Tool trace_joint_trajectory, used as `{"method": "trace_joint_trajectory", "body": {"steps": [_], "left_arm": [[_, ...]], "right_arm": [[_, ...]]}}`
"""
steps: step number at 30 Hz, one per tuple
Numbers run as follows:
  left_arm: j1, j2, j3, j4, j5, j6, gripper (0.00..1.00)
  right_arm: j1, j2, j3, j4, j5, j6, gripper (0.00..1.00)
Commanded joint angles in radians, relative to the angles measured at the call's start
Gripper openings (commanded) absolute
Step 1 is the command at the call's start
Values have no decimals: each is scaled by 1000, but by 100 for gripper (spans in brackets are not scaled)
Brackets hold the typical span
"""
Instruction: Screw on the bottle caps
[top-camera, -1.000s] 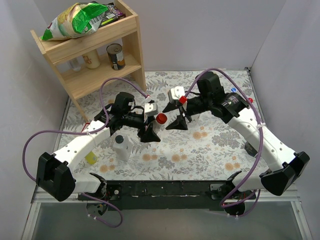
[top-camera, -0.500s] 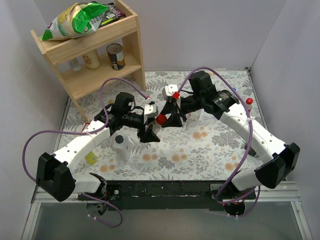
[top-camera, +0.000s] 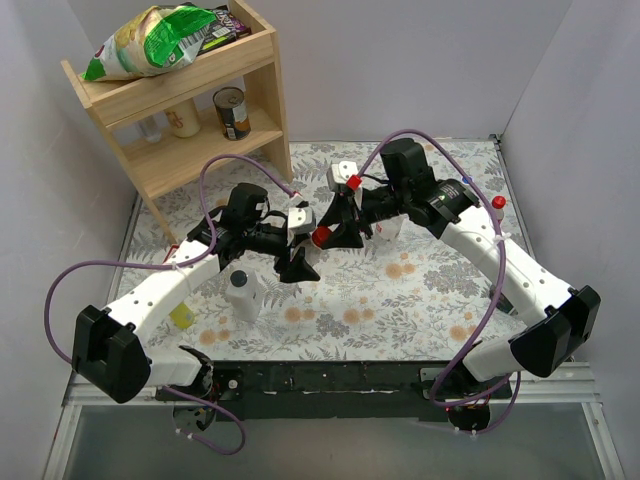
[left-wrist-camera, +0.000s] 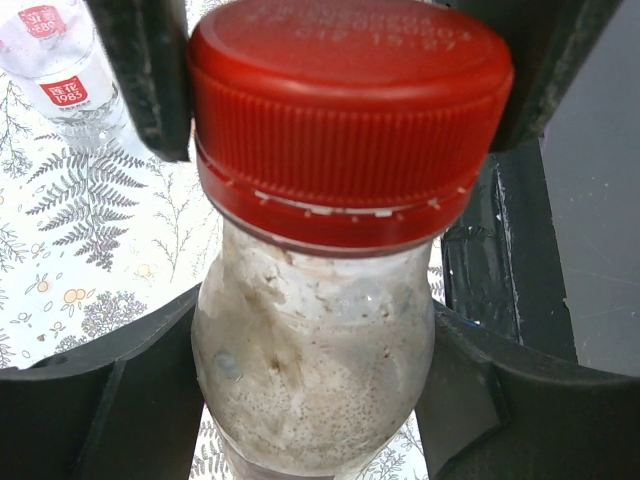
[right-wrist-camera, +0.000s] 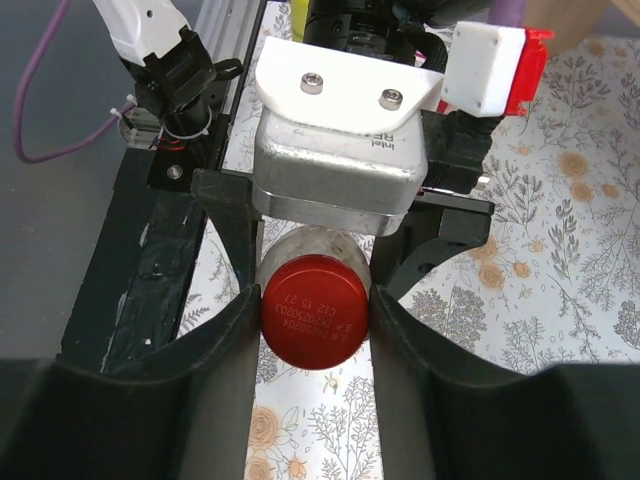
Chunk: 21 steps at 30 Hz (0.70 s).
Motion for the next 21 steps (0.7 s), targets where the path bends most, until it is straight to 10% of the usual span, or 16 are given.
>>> {"method": "trace_joint_trajectory", "body": {"steps": [1,6,10,19,20,21], "left_arm": [[0,-20,37,18,8,12,0],[-18,-58,-3,138,-121,-123,0],[-154,-164,-132,491,-610,-316,0],[-254,-126,-109,520,-891,-412,1],[-254,-132,-115,517,-890,-407,30],[-253,-138,-118,515,-890,-409,37]], "right_arm": [[-10,2,18,34,-40,36,41],[-8,4,-53,126,9,180,20],[-14,4,-94,226,226,416,1],[-20,45,-38,203,281,475,1],[-22,45,-38,203,278,465,1],[-30,41,-39,197,278,443,1]]}}
